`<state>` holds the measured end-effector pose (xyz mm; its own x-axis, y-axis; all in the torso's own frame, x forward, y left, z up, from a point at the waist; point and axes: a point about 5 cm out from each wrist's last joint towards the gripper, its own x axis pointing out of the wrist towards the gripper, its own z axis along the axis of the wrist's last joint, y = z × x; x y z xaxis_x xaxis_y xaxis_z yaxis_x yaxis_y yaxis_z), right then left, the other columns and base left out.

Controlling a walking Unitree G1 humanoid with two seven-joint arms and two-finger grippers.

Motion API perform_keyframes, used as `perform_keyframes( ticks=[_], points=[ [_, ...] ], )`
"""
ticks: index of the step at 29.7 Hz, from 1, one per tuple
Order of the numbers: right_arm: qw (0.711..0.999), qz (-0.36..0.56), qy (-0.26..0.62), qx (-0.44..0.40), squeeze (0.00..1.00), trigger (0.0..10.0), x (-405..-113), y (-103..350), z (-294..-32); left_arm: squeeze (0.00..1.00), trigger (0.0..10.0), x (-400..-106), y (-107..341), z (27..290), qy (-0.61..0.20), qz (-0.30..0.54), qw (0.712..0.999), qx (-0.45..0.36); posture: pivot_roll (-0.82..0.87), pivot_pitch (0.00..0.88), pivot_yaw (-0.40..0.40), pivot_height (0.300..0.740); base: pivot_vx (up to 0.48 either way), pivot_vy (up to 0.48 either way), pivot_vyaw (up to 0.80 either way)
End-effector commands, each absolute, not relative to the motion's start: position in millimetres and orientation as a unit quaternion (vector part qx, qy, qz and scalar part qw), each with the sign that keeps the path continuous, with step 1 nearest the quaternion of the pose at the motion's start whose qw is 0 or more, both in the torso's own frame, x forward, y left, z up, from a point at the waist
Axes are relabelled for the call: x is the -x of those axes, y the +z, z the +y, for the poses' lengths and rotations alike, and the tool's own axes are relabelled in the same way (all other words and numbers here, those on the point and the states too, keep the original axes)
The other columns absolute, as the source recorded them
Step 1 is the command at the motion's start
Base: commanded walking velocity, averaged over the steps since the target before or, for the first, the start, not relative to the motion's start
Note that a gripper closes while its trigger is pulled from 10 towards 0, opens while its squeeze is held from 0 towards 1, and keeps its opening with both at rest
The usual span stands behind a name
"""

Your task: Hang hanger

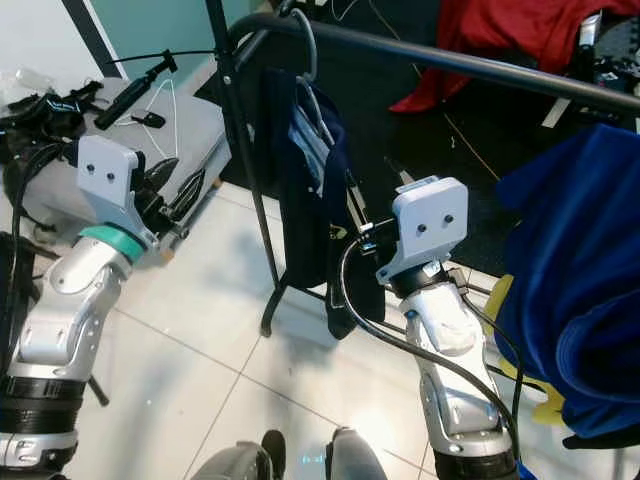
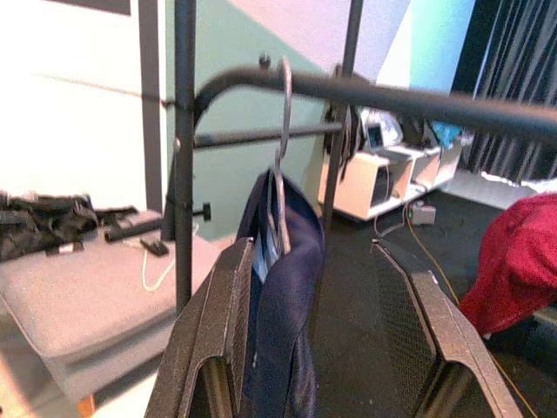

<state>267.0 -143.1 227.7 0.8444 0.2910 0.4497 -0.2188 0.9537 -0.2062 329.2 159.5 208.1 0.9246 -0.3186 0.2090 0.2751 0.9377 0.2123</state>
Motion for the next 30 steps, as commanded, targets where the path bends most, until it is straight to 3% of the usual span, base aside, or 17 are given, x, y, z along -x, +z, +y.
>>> perform_keyframes(
  ticks=[1, 4, 5, 6, 8, 9, 20, 21, 22, 23, 30],
  points=[
    [0.960, -0.235, 0.141, 0.056, 0.00, 10.0, -270, 226, -143, 0.00, 10.0, -330, 187, 166, -0.148, -0.081, 0.979, -0.113, -0.17, 0.102, 0.130, 0.740, 0.000, 0.000, 0.00],
    [0.961, -0.221, 0.161, 0.035, 0.00, 10.0, -282, 224, -142, 0.00, 10.0, -338, 164, 170, -0.141, -0.020, 0.978, -0.154, -0.17, 0.099, 0.130, 0.740, 0.000, 0.000, 0.00],
    [0.961, -0.221, 0.161, 0.035, 0.00, 10.0, -282, 224, -142, 0.00, 10.0, -338, 164, 170, -0.141, -0.020, 0.978, -0.154, -0.17, 0.099, 0.130, 0.740, 0.000, 0.000, 0.00],
    [0.963, -0.199, 0.184, -0.003, 0.00, 10.0, -300, 223, -139, 0.00, 10.0, -343, 147, 175, -0.136, 0.027, 0.981, -0.138, -0.14, 0.089, 0.127, 0.740, 0.000, 0.000, 0.00],
    [0.963, -0.199, 0.184, -0.003, 0.00, 10.0, -300, 223, -139, 0.00, 10.0, -343, 147, 175, -0.136, 0.027, 0.981, -0.138, -0.14, 0.089, 0.127, 0.740, 0.000, 0.000, 0.00],
    [0.963, -0.175, 0.202, -0.043, 0.00, 10.0, -318, 222, -136, 0.00, 10.0, -345, 138, 177, -0.133, 0.049, 0.983, -0.120, -0.12, 0.085, 0.118, 0.740, 0.000, 0.000, 0.00],
    [0.965, -0.104, 0.233, -0.062, 0.00, 10.0, -359, 212, -129, 0.00, 10.0, -339, 145, 178, -0.124, 0.026, 0.988, -0.092, -0.07, 0.091, 0.082, 0.740, 0.000, 0.000, 0.00],
    [0.963, -0.094, 0.249, -0.048, 0.05, 10.0, -366, 211, -127, 0.00, 10.0, -337, 147, 178, -0.123, 0.018, 0.988, -0.090, -0.06, 0.089, 0.079, 0.740, 0.000, 0.000, 0.00],
    [0.962, -0.086, 0.256, -0.030, 0.57, 10.0, -371, 211, -126, 0.00, 10.0, -336, 148, 178, -0.122, 0.013, 0.989, -0.088, -0.06, 0.089, 0.079, 0.740, 0.000, 0.000, 0.00],
    [0.961, -0.079, 0.264, -0.018, 1.00, 10.0, -376, 211, -127, 0.00, 10.0, -336, 149, 178, -0.121, 0.009, 0.989, -0.088, -0.05, 0.089, 0.073, 0.740, 0.000, 0.000, 0.00],
    [0.959, -0.061, 0.278, 0.016, 1.00, 10.0, -390, 213, -131, 0.00, 10.0, -338, 150, 178, -0.119, 0.005, 0.989, -0.085, -0.06, 0.090, 0.077, 0.740, 0.000, 0.000, 0.00]
  ],
)
